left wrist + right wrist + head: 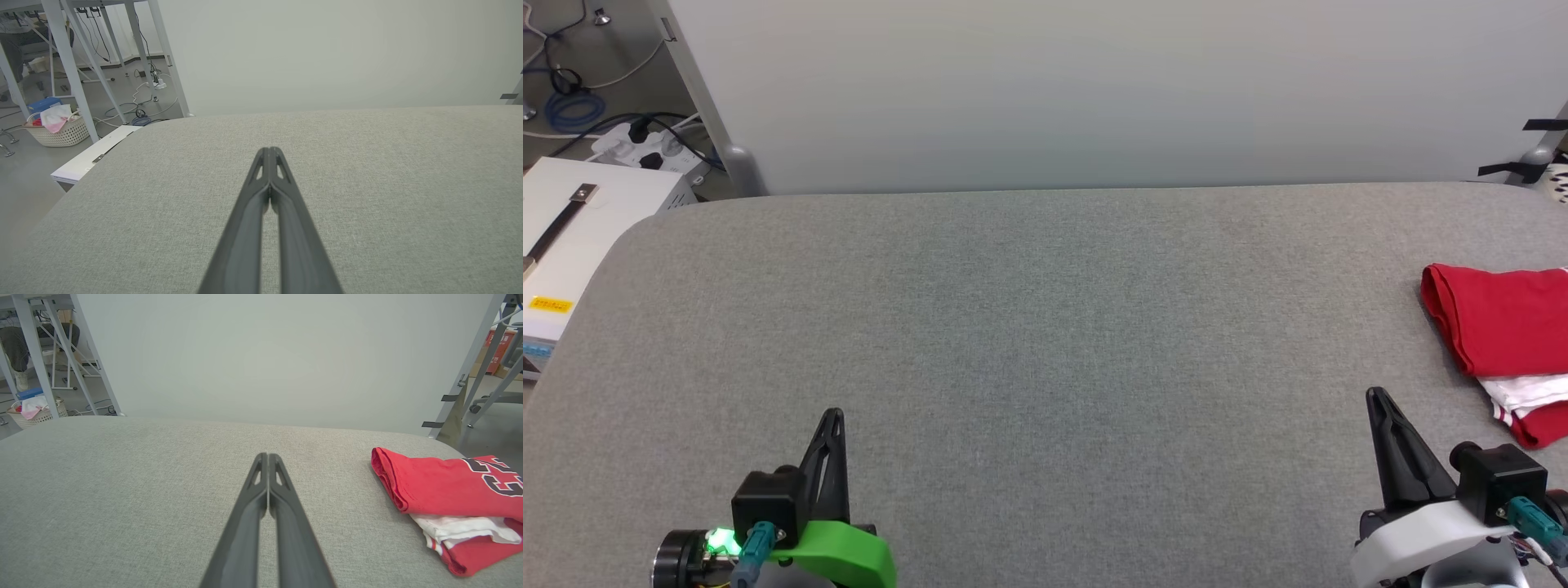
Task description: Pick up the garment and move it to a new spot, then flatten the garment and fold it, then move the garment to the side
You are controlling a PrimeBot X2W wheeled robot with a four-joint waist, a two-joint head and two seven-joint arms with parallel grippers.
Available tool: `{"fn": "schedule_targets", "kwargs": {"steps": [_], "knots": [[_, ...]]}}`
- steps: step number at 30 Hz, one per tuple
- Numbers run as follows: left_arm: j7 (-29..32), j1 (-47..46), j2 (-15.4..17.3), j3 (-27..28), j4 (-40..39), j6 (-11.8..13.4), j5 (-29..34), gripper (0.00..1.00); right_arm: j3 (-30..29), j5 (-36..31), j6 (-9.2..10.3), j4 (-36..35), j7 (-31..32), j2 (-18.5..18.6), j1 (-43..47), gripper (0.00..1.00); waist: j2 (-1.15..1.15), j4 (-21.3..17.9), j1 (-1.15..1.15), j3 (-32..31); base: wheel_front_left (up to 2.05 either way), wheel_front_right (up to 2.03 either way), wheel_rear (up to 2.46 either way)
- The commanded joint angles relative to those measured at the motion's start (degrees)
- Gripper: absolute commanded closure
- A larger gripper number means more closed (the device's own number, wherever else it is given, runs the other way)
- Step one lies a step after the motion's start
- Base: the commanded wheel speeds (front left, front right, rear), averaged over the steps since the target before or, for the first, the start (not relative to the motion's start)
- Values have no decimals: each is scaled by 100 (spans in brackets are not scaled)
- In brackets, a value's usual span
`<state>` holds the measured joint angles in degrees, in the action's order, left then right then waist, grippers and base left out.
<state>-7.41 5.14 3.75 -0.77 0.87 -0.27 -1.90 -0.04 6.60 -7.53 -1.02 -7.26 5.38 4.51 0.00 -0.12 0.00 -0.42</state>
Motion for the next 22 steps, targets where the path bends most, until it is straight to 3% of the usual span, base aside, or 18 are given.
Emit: {"fn": "schedule_targets", "kwargs": {"steps": [1, 22], "knots": [[55, -131, -27, 26, -29, 13, 68, 100, 2, -65, 2, 21, 38, -32, -113, 100, 0, 0, 0, 1, 0, 0, 0], [297, -266, -48, 44, -50, 18, 111, 100, 3, -275, 3, 49, 281, -109, -232, 100, 0, 4, 0, 16, 0, 0, 0]]}}
